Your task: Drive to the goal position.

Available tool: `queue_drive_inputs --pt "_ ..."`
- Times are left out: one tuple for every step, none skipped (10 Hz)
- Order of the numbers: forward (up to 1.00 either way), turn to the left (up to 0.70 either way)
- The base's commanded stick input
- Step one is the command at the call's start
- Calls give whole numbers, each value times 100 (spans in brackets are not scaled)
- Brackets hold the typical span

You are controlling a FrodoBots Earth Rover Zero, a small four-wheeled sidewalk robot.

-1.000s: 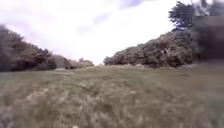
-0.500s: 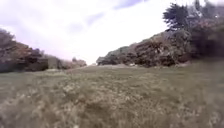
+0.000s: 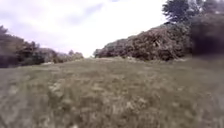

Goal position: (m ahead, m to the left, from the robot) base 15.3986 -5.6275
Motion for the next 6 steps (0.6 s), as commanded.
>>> queue_drive_inputs --pt "100 -4" --pt "100 -29" --pt "100 -40" --pt "100 -40" --pt "100 -40" --pt "100 -40"
